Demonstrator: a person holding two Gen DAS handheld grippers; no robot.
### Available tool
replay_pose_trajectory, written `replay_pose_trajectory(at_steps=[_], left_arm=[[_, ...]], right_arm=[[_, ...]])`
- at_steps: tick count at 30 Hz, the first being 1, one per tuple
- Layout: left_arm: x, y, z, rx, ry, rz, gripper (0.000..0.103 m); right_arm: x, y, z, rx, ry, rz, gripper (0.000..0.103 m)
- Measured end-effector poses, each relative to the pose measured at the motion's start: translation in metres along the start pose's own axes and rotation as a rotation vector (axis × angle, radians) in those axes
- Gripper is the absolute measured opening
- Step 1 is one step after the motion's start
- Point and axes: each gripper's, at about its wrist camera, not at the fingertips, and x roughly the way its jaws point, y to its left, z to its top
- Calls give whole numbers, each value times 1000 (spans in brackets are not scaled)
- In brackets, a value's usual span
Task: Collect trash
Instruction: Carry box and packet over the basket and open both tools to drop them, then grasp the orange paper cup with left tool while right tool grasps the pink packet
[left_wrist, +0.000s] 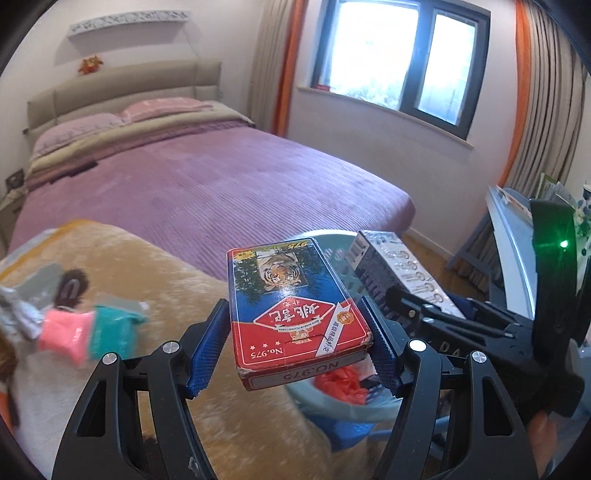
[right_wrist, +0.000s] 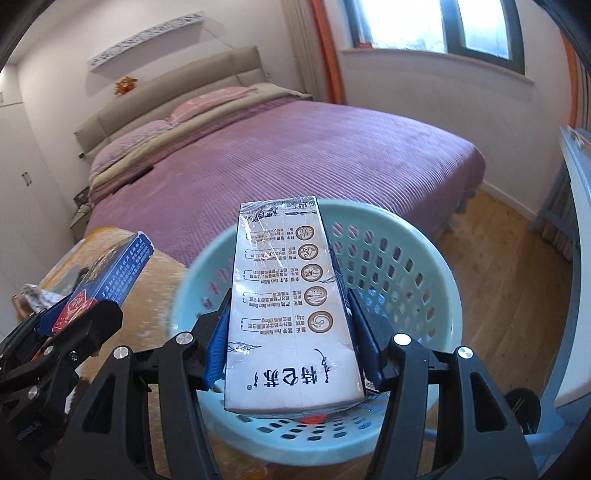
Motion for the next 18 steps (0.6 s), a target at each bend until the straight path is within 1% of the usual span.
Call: replay_pose_trajectory(at_steps=[1, 3, 6, 11, 14, 18], left_arm=[[3, 0, 0, -1, 5, -4, 69], [6, 4, 0, -18, 8, 10, 80], [2, 6, 0, -27, 3, -8, 80], [-22, 11, -6, -14, -33, 10, 80], [-43, 17, -11, -21, -61, 12, 80], [-75, 28, -15, -40, -109, 22, 80]], right_arm=[[3, -1, -1, 4, 11, -5, 56], [10, -5, -2, 9, 34, -7, 56], [10, -10, -3, 19, 36, -10, 56], [-6, -4, -4, 22, 13, 15, 56], [-22, 9, -5, -2, -13, 48, 56], [-44, 42, -8, -68, -49, 87, 56]])
